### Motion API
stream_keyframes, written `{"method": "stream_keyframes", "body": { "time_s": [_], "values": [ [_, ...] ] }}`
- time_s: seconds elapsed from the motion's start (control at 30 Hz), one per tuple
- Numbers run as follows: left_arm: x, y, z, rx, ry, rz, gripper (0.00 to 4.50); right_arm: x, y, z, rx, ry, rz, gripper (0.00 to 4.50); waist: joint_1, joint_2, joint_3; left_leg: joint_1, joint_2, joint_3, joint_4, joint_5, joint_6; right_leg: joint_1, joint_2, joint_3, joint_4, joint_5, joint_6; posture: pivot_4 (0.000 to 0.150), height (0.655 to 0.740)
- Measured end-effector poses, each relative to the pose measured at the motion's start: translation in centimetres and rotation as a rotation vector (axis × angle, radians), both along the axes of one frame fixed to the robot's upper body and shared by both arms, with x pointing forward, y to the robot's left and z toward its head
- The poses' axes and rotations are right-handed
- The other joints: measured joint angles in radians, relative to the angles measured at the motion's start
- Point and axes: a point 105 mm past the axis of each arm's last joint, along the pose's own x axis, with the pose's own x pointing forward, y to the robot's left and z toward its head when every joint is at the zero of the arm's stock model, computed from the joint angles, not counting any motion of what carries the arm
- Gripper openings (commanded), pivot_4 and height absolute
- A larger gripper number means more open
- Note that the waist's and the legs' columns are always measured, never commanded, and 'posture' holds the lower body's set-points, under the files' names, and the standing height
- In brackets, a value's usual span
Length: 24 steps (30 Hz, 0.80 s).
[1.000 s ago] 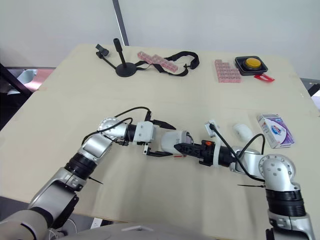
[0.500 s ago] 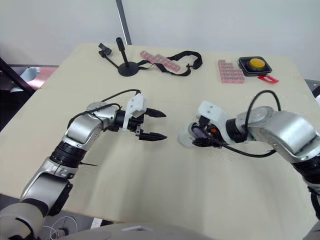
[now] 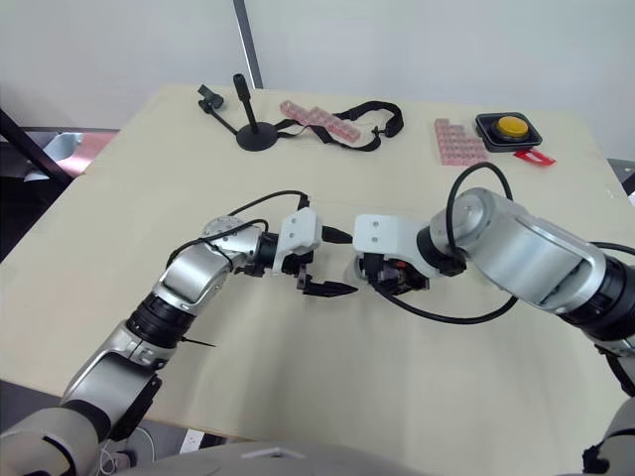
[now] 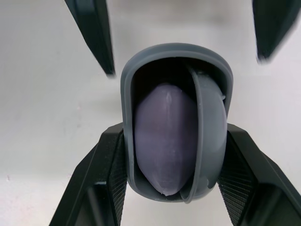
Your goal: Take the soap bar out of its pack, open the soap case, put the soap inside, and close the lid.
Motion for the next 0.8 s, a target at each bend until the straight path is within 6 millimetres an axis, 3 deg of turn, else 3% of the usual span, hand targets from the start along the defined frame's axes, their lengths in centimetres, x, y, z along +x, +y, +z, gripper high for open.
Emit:
{"method": "stream_keyframes", "body": {
  "time_s": [0.8],
  "values": [
    [-0.15,-1.15,-1.0,-0.007,0.039,-0.006,4.49,-0.04,-0.53,-0.83,-0.026,0.039,-0.02,2.12,0.002,0.0,0.0,0.0,0.0,0.001,0.001,0.0,0.0,-0.001,0.002,0.011,0.002,0.0,0.0,0.15,0.7343]
  ]
}}
